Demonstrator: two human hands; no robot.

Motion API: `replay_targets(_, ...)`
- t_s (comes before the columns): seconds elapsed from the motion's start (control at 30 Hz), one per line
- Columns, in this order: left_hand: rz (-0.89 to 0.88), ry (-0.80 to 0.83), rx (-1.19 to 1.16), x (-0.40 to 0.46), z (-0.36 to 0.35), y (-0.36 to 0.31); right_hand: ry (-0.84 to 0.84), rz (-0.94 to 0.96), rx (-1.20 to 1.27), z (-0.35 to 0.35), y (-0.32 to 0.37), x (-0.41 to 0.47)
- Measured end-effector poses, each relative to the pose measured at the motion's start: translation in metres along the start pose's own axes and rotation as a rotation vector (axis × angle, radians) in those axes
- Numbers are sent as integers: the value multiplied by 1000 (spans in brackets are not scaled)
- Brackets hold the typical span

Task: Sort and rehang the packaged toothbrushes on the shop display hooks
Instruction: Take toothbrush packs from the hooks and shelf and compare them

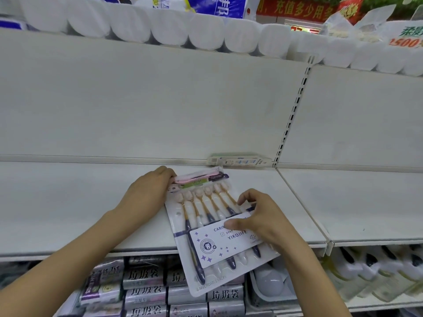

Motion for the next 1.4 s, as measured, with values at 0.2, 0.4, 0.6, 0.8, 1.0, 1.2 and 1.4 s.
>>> replay_targets(0.2, 21, -152, -181, -20, 28, 9, -34, 55, 195, 2, 11, -3)
replay_targets(0.4, 209, -177, -585, -49, 40, 27, 29, 118, 384, -7, 25, -20)
replay_targets(0.6, 330, -318, -793, -99, 66, 34, 58, 234, 466, -23, 47, -38)
replay_targets(0.8, 443, -407, -897, -146, 88, 50, 68, 334, 474, -49, 69, -56)
replay_targets(1.0, 495, -403, -942, -194, 101, 75, 86, 394, 509, -79, 97, -73)
replay_targets(1.2, 594, -470, -1050, -261, 127, 104, 100, 429, 522, -126, 131, -94)
replay_targets(1.4, 652, -506, -1052, -342, 160, 142, 153, 471, 527, -191, 168, -132)
Point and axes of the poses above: each hand's wrist, its own x-axis towards the middle knuckle, its own z-axis out of the back of the hand, y = z × x, the point moved 7 cm from there along x, towards the middle knuckle, and after that the axes turned 2 degrees about -z, right-handed, at the moved point
